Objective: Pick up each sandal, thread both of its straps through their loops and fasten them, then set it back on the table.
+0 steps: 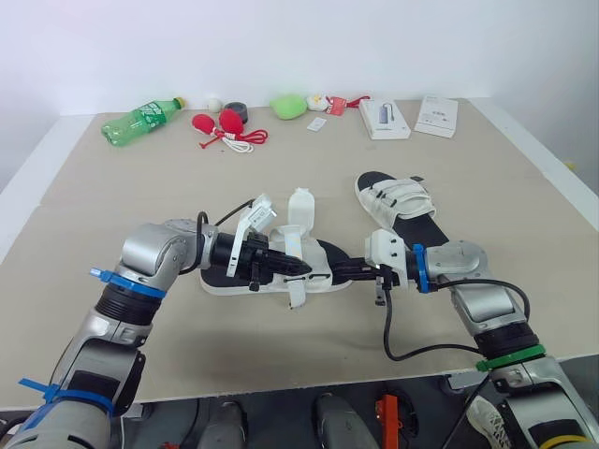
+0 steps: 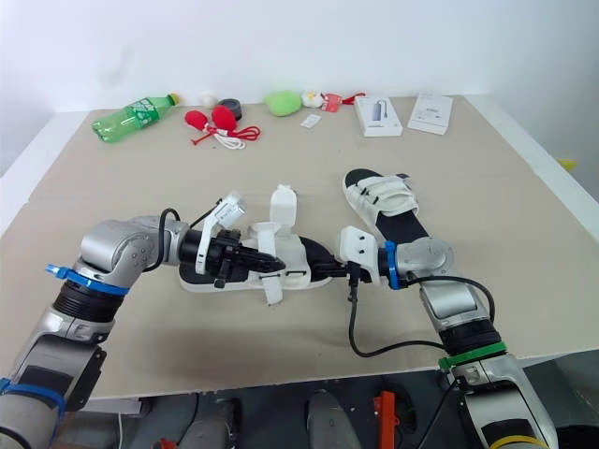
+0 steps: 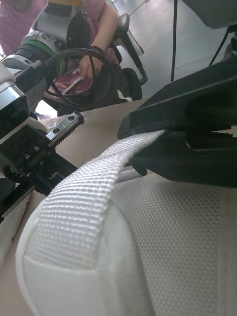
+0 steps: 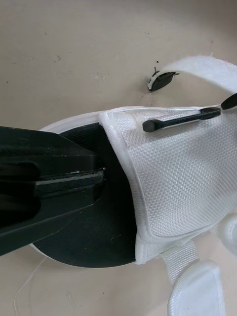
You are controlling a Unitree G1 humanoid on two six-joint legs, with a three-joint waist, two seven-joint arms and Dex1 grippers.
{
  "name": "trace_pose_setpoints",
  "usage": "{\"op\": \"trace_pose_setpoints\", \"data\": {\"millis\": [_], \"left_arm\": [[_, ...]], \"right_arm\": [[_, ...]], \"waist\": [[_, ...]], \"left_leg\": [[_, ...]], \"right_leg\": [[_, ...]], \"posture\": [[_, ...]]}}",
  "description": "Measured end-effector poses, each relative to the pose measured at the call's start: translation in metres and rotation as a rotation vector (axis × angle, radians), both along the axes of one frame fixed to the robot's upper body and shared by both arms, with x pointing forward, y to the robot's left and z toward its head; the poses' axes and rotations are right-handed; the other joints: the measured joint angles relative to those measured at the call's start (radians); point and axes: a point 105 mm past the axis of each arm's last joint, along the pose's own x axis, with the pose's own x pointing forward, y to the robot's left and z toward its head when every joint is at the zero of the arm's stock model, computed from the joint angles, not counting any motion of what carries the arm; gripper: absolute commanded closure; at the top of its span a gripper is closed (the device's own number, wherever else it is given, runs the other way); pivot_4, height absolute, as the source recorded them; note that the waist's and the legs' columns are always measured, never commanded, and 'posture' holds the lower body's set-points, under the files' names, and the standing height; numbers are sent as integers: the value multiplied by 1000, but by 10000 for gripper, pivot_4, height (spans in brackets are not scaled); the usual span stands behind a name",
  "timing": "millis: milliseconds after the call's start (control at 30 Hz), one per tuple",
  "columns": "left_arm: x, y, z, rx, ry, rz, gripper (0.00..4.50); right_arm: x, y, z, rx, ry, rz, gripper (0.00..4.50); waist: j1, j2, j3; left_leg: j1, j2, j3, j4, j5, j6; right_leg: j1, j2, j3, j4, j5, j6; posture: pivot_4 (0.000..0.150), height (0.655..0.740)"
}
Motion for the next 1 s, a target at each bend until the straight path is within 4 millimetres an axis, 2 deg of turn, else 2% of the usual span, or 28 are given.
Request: {"op": "trace_pose_setpoints", "data": {"millis": [67, 100, 333, 433, 500, 533, 633, 667, 733, 833, 1000], "left_arm": [[0, 1, 0, 3, 5, -2, 23931], [0, 2, 2, 3, 1, -6, 21889], [5, 30, 31, 32, -50, -10, 21889], [-5, 49, 45, 40, -3, -40, 21889], [-24, 63, 49, 73, 43, -87, 21889], [-33, 67, 44, 97, 64, -109, 21889], [-60, 77, 10, 179, 169, -153, 21889], [-66, 76, -8, 181, 196, -147, 21889], [-71, 67, -33, 167, 196, -125, 21889], [-68, 52, -46, 143, 132, -79, 21889], [-48, 32, -44, 79, -18, 40, 21889]], "right_arm": [[0, 0, 0, -1, -1, 2, 45000], [0, 0, 0, -1, -1, 2, 45000], [1, 1, 0, 1, -3, 4, 45000], [0, 1, 0, 1, -5, 8, 45000], [0, 1, 0, 0, -7, 9, 45000], [0, 2, 0, 1, -6, 10, 45000], [0, 2, -1, 1, -5, 11, 45000], [1, 0, -1, -1, -5, 8, 45000], [1, -1, -1, 0, -7, 3, 45000], [2, -2, -2, 0, -3, -5, 45000], [3, -1, -2, 1, -1, -4, 45000]], "waist": [[0, 0, 0], [0, 0, 0], [-1, 0, 0], [-4, 0, 0], [-4, 0, 0], [-6, 0, 0], [-9, 0, 0], [-8, 0, 0], [-3, -2, 1], [1, -5, 1], [1, -5, 1]], "left_leg": [[0, 0, 0, 0, 0, 0], [0, 0, 0, 0, 0, 0], [0, 0, 0, 0, 0, 0], [0, 0, 0, -1, 0, 0], [0, 1, 0, -1, -1, 0], [0, 1, 0, -1, -1, 0], [1, 1, 1, -1, -2, 1], [1, 1, 1, -1, -2, 1], [0, 2, 0, 0, -2, 1], [1, 2, 1, 2, -1, 0], [1, 1, 1, 2, 0, -1]], "right_leg": [[0, 0, 0, 0, 0, 0], [0, 0, 0, 0, 0, 0], [0, 0, 0, 0, 0, 0], [-1, 0, 0, 0, -1, -1], [-1, 0, 0, 0, -2, -1], [-1, 0, 0, 0, -2, -1], [0, 0, 0, 0, -3, -2], [0, 0, 0, 0, -3, -3], [0, 1, 0, 1, -4, -6], [0, 0, 0, 0, -1, -6], [1, 0, 0, 0, -1, -6]], "posture": [[1500, 7400], [1500, 7400], [1500, 7400], [1500, 7400], [1500, 7400], [1500, 7400], [1500, 7400], [1500, 7400], [1500, 7400], [1500, 7400], [1500, 7400]]}}
